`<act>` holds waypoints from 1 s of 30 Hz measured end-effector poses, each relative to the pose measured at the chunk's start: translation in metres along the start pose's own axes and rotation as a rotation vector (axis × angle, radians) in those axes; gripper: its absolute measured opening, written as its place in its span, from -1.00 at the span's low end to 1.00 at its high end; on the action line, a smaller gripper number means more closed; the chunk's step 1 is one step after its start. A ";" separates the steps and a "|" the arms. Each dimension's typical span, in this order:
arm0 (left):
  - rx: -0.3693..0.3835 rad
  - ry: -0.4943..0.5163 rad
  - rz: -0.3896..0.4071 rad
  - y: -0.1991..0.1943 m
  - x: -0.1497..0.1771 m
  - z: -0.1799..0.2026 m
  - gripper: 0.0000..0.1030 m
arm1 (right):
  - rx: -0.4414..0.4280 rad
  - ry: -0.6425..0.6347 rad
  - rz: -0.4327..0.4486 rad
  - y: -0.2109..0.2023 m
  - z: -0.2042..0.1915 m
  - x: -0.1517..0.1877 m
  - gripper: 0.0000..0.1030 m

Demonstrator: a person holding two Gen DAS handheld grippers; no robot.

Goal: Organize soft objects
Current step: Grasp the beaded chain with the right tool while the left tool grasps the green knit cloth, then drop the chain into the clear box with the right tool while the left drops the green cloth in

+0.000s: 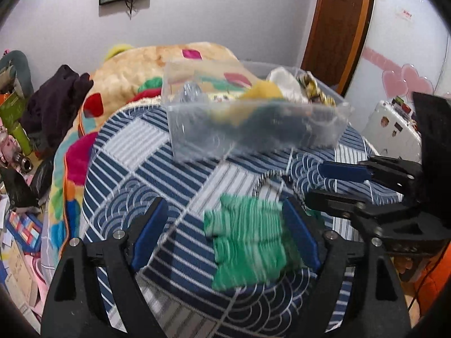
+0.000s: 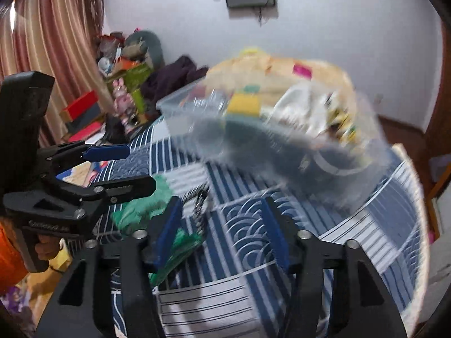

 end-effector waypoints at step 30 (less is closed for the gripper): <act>-0.029 0.004 0.115 -0.021 -0.012 0.001 -0.66 | 0.062 0.076 0.143 -0.037 0.022 -0.005 -0.87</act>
Point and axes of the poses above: each gripper's, at about its wrist camera, not at the fingertips, and y roughly the way its jaws point, z to its right, x to its underside, the point moved 8 cm from there along y, roughly the way its jaws point, and after that the axes turned 12 degrees about -x, right-handed, at the moved point
